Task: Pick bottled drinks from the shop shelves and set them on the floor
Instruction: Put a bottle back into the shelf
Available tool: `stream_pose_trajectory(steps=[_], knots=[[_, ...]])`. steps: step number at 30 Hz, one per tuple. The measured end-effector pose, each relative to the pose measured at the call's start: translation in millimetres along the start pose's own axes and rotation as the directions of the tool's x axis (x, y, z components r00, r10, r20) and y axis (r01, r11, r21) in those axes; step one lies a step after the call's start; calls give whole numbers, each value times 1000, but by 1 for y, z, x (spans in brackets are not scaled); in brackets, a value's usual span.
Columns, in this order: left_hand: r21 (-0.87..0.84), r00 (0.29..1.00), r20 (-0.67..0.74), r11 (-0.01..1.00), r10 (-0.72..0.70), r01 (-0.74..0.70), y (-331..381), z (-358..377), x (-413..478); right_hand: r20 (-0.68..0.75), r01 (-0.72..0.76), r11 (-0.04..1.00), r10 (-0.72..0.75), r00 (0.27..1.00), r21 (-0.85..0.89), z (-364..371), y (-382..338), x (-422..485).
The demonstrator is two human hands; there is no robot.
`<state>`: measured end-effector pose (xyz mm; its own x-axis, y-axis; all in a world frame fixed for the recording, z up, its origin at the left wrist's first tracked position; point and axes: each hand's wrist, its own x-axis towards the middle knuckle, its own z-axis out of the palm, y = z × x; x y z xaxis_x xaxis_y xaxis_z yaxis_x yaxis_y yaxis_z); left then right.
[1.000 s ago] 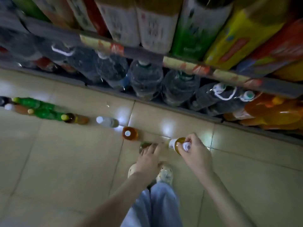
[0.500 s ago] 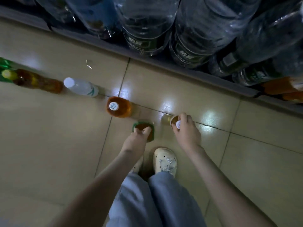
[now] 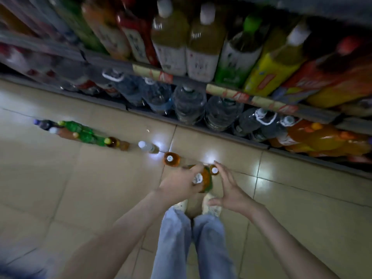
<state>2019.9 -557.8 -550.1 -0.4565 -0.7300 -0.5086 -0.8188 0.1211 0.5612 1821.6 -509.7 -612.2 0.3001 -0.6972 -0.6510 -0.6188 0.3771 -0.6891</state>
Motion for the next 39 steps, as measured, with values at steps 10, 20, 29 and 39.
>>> stream_pose_trajectory(steps=[10, 20, 29, 39], knots=[[252, 870, -274, 904, 410, -346, 214, -200, -104, -423, 478, 877, -447, 788, -36, -141, -186, -151], [405, 570, -503, 759, 650, -509, 298, -265, -124, -746, 573, 779, -536, 395, -257, -220, -245, -213], [152, 794, -416, 895, 442, -419, 265, -298, -51, -827, 535, 783, -504, 249, -317, -272, -274, -182], [186, 762, -378, 849, 526, -494, 249, -332, 26, -868, 428, 873, -385, 315, -231, -289, -290, -100]])
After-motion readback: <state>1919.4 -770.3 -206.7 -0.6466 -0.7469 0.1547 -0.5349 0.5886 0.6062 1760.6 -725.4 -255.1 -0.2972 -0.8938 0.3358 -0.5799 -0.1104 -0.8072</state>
